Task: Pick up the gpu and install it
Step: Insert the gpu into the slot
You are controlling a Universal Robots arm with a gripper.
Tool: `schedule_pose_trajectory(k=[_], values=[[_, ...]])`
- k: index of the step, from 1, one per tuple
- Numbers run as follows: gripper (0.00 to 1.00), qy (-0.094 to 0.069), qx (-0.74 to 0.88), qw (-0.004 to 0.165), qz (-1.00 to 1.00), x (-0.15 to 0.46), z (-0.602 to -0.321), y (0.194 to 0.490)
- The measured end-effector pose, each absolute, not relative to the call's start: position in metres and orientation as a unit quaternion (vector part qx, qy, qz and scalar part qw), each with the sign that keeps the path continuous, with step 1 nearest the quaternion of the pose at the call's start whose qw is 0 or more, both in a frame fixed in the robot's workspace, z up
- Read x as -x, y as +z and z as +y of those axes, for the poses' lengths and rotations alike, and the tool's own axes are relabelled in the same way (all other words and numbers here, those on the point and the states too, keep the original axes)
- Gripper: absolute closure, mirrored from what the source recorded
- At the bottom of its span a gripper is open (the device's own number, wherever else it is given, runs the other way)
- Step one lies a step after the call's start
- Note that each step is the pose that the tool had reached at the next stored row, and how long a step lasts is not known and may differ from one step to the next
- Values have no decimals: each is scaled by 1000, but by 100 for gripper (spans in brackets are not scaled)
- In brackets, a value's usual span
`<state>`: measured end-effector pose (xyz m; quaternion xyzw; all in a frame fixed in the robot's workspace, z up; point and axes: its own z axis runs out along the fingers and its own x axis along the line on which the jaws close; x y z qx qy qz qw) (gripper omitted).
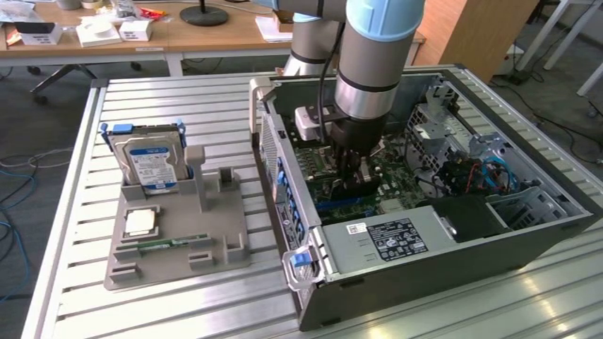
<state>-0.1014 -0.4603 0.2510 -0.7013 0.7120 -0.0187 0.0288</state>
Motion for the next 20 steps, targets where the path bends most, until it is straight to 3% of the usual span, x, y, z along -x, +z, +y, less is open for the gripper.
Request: schedule_pose_trajectory(k=[20], values=[[74,-19,701,29,712,102,-460,246]])
